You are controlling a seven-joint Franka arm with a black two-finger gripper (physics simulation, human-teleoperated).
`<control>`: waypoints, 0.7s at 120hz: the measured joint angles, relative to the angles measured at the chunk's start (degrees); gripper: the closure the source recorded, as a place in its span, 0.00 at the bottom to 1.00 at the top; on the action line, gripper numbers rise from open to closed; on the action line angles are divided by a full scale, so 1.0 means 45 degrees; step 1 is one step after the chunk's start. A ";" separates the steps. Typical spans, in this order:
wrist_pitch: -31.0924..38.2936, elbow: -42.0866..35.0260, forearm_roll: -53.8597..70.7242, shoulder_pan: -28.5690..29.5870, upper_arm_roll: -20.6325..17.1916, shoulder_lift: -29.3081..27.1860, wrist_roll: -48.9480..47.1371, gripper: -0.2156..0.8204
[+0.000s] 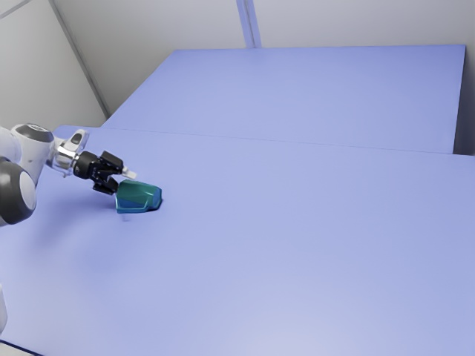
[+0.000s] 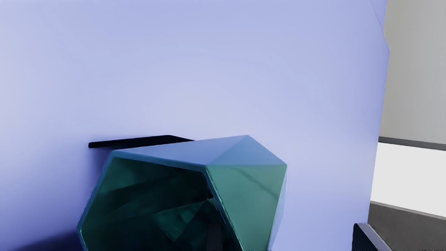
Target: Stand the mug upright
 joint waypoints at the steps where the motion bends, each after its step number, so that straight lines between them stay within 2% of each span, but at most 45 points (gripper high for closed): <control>1: -0.0001 -0.0001 0.0000 0.0000 0.0000 -0.0012 0.0011 0.51; 14: -0.0011 -0.0021 -0.0019 0.0000 -0.0001 -0.0080 0.0127 0.73; 30: -0.0025 -0.0026 -0.0016 -0.0015 -0.0001 -0.0129 0.0257 0.86; 60: -0.0061 -0.0109 0.0017 -0.0045 -0.0002 -0.0425 0.0373 0.94; 84: -0.0107 -0.1251 0.0492 -0.0675 0.0015 -0.2213 0.0176 0.95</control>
